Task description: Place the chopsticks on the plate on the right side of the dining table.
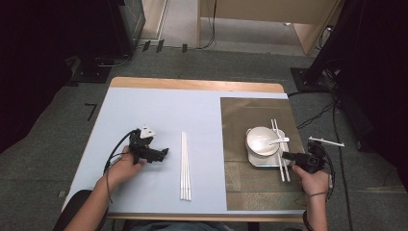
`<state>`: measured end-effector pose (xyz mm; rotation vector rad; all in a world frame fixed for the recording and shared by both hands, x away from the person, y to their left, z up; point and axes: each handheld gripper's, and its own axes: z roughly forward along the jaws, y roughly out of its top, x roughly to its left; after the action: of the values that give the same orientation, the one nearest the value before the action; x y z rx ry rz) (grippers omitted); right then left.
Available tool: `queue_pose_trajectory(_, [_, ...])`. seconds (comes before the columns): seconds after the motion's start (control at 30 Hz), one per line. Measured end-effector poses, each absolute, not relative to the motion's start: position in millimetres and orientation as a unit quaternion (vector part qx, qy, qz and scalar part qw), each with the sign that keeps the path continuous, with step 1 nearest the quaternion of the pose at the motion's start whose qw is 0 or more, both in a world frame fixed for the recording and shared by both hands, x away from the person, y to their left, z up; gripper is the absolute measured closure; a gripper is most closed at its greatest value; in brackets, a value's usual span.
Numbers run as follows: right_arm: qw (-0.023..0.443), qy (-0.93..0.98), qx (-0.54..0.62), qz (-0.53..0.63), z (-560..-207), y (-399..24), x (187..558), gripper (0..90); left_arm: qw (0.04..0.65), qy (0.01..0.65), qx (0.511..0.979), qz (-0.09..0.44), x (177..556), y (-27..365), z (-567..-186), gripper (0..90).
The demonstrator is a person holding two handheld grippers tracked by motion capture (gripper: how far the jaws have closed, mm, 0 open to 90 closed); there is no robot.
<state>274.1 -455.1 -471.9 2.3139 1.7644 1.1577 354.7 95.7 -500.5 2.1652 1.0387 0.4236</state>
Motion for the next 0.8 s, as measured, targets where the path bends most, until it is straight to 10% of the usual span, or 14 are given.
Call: queue_pose_trajectory(0.8, [0.035, 0.601, 0.709, 0.367, -462.1, -448.3, 269.7, 67.8, 0.343, 0.400, 0.834, 0.163, 354.7, 95.8, -500.3, 0.0])
